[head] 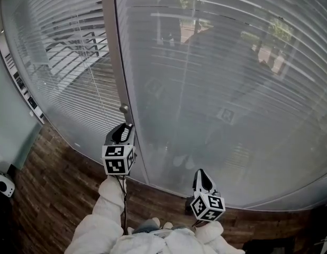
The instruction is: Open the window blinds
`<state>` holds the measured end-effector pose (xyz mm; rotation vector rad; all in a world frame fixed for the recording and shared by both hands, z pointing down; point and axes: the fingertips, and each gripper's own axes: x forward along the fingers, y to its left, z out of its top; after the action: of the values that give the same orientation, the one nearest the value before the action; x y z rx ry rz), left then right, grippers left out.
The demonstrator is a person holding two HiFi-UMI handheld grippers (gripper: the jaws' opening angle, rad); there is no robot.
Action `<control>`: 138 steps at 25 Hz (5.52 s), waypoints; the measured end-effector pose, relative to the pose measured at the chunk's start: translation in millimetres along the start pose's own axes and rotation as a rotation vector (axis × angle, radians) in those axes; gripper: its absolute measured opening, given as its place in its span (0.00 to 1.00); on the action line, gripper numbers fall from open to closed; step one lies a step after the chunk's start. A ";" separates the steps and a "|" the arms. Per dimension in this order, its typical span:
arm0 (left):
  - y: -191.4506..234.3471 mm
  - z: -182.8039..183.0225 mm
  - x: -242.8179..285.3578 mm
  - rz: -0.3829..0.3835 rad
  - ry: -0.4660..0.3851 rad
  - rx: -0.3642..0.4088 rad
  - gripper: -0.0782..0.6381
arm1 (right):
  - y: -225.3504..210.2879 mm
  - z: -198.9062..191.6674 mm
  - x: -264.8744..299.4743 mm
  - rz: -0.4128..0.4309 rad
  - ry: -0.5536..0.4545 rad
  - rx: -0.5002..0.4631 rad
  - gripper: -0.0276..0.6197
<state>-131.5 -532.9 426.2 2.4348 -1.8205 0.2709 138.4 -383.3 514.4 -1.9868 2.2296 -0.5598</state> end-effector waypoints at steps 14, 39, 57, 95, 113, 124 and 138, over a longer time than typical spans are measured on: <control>5.6 -7.0 5.5 -0.104 -0.043 -0.707 0.28 | -2.0 1.3 -1.0 0.002 -0.008 0.004 0.06; -17.1 -17.2 3.9 0.166 0.054 1.502 0.38 | 1.7 -3.6 -3.2 0.003 -0.004 0.031 0.06; -6.9 -2.1 4.5 0.038 0.004 0.506 0.28 | -0.1 -2.1 8.1 -0.016 -0.013 0.036 0.06; 5.7 -5.6 4.3 -0.094 -0.032 -0.730 0.28 | -10.1 3.2 -3.5 -0.037 -0.032 0.039 0.06; 7.6 -4.7 1.9 -0.062 -0.145 -1.062 0.28 | -17.1 5.2 -5.3 -0.049 -0.030 0.038 0.06; 8.1 -2.2 1.5 -0.094 -0.172 -1.166 0.28 | -24.9 8.9 -9.2 -0.066 -0.032 0.034 0.06; -41.1 32.5 -55.1 -0.016 -0.310 -0.283 0.28 | -13.1 10.9 -6.1 -0.056 -0.055 -0.031 0.06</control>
<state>-104.4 -475.0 385.1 2.3891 -1.7978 -0.3623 155.0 -380.6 507.8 -2.0586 2.1701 -0.4734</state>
